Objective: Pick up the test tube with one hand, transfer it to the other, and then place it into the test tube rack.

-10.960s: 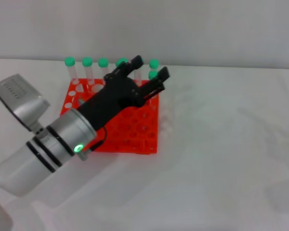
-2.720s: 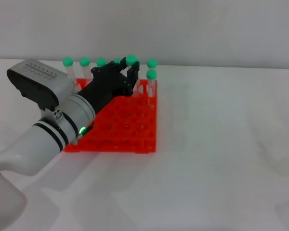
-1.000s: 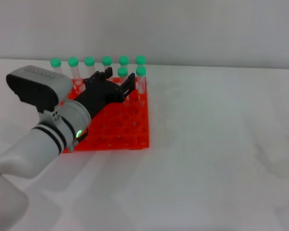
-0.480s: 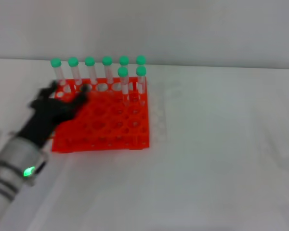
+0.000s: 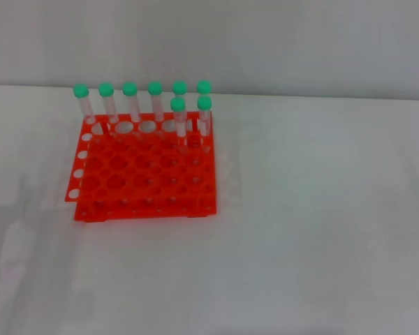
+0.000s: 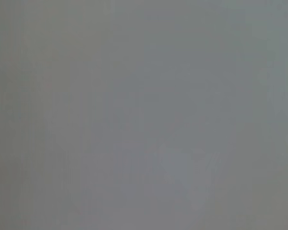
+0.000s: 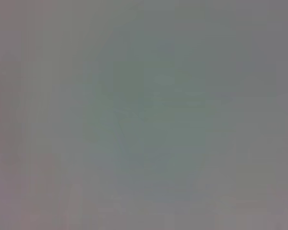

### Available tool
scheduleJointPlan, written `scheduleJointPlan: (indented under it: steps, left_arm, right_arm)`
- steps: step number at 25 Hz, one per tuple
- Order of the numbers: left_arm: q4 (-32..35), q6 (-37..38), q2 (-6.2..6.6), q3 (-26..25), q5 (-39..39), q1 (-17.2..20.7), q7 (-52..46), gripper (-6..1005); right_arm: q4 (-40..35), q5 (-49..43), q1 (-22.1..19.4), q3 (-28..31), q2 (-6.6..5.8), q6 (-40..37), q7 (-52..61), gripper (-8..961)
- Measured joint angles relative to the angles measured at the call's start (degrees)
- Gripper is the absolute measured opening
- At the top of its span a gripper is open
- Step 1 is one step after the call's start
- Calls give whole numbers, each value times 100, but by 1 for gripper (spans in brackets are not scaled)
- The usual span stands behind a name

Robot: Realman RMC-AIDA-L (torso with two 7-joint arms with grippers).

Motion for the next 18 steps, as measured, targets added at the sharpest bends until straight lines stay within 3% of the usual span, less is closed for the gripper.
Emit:
scheduleJointPlan:
  steps: [18]
  left_arm:
    - [-159, 595, 7, -21, -383, -215, -49, 876]
  right_arm:
    - [212, 63, 9, 387, 0, -258, -57, 877]
